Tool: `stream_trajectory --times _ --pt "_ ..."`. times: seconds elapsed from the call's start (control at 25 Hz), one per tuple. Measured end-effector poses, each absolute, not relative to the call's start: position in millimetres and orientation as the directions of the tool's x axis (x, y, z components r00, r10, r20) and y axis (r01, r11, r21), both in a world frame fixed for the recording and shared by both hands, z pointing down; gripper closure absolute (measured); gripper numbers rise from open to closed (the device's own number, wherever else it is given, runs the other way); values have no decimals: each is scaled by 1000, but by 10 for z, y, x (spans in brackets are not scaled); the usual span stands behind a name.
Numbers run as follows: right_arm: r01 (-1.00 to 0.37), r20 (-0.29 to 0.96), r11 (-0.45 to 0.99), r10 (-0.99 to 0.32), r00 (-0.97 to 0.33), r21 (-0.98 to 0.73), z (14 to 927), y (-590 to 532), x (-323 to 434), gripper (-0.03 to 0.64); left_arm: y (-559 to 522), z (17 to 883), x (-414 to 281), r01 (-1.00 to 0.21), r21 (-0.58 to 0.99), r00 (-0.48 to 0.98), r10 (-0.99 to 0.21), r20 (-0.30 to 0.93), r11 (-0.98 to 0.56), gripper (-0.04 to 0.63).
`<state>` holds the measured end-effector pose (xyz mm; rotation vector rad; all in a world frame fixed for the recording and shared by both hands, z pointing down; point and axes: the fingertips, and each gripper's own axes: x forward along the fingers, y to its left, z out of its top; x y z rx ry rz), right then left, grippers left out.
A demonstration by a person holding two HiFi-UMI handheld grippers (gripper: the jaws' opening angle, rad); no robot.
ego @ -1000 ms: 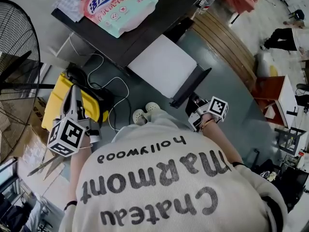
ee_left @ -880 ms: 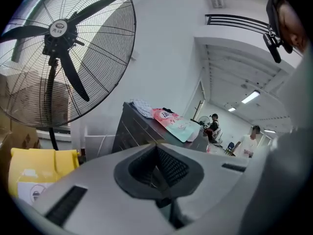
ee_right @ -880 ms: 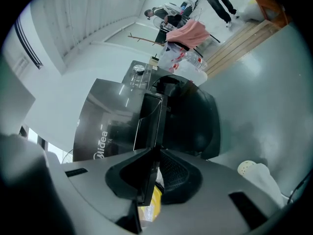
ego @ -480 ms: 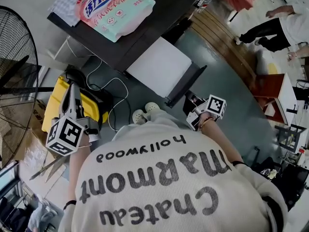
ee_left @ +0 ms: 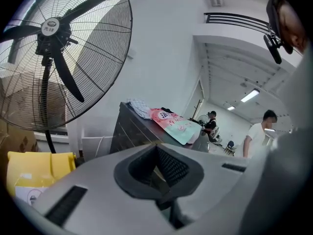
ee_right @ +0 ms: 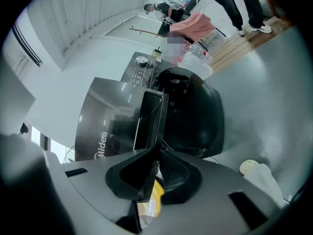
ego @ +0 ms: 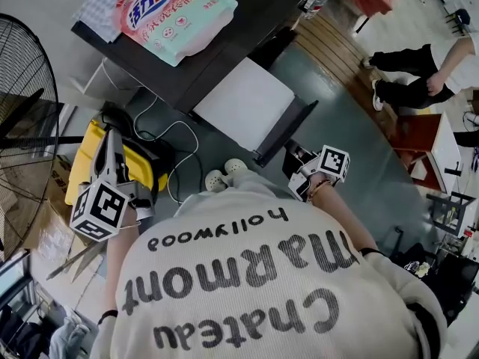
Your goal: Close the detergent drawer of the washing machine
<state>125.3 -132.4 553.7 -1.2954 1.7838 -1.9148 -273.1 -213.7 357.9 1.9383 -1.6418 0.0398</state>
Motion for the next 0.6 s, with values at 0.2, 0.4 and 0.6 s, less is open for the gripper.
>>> stream_trajectory --times 0.2,0.4,0.6 --pt "-379 429 -232 -677 -599 -896 5535 -1333 1226 548 -2141 3569 -2738 -910 411 230 -894 386 -57 588" --pt "-393 433 -222 -666 -607 -892 5536 -1351 1211 548 -2124 3581 -2730 -911 410 226 -893 390 -51 588" --pt "-387 427 -216 -659 -619 -896 5519 -1404 1148 548 -2123 3583 -2724 -911 410 223 -892 394 -47 588"
